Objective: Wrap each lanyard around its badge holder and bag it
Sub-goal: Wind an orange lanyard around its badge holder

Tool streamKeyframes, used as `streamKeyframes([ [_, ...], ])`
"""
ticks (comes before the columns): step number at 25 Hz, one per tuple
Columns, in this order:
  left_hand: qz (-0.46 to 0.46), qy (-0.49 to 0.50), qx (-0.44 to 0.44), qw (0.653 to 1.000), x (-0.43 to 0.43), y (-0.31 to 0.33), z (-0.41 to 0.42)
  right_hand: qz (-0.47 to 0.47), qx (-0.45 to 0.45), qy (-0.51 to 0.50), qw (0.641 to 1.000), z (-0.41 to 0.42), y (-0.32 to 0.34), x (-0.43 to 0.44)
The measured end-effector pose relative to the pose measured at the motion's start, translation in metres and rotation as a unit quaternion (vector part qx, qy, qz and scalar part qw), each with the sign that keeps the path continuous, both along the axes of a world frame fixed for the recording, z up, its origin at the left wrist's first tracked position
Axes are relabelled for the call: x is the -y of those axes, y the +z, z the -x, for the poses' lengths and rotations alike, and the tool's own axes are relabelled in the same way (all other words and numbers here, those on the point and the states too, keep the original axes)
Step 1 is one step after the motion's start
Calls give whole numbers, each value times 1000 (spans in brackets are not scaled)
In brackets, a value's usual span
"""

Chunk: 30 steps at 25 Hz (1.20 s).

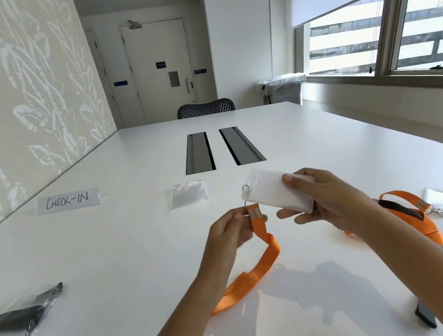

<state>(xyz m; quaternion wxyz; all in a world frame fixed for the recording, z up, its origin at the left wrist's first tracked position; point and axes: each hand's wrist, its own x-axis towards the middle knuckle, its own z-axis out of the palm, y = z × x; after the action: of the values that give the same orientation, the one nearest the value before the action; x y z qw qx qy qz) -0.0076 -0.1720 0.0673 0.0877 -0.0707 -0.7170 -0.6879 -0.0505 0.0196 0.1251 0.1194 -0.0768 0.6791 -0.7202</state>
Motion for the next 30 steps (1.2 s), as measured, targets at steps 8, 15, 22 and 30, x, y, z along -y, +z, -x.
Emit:
streamKeyframes([
  [8, 62, 40, 39, 997, -16, 3, 0, 189, 124, 113, 967, -4, 13, -3],
  [15, 66, 49, 27, 996, -20, 8, -6, 229, 68, 23, 971, -7, -11, 25],
  [22, 138, -5, 3, 990, -31, 14, -18, -185, -359, -256, 878, 6, -29, 16],
  [30, 115, -21, -18, 993, -2, 38, -13, -310, -548, -29, 776, 15, -46, 17],
])
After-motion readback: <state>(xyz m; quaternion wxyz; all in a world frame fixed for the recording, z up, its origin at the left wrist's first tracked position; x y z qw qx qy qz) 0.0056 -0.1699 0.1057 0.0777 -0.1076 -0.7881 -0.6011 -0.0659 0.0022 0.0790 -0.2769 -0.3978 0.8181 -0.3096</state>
